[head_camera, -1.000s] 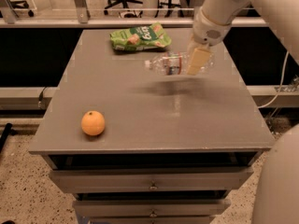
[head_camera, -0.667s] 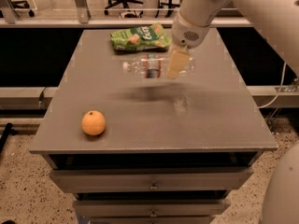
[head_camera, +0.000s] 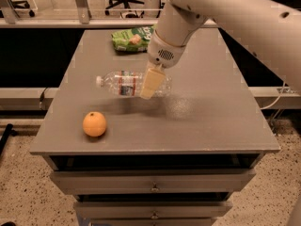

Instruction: Move water bottle near orange

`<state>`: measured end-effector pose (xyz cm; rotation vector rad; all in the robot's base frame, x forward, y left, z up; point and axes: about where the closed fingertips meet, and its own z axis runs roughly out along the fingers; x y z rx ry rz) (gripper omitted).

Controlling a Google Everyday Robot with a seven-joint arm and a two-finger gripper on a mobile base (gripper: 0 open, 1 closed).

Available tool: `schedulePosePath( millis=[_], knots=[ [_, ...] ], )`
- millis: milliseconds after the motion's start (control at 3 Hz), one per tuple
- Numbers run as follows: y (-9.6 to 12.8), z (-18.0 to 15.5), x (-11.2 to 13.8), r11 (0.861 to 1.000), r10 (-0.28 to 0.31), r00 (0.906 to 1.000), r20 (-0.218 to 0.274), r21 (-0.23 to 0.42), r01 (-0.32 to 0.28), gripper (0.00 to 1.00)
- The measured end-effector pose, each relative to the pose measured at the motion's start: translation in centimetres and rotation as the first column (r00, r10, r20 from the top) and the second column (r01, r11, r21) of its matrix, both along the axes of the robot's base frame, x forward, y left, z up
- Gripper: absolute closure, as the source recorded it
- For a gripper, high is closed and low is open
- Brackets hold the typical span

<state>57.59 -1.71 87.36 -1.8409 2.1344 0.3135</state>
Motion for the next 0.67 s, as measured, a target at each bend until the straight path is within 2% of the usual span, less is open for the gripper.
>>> schedulePosePath(
  millis=[333, 667],
  knots=[
    [1.9, -0.9, -1.2, 1.0, 0.004, 0.9995, -0.032, 0.02, -0.004, 1.0],
    [3.2, -1.3, -2.4, 1.0, 0.008, 0.9985, -0.054, 0.012, -0.007, 1.0]
  ],
)
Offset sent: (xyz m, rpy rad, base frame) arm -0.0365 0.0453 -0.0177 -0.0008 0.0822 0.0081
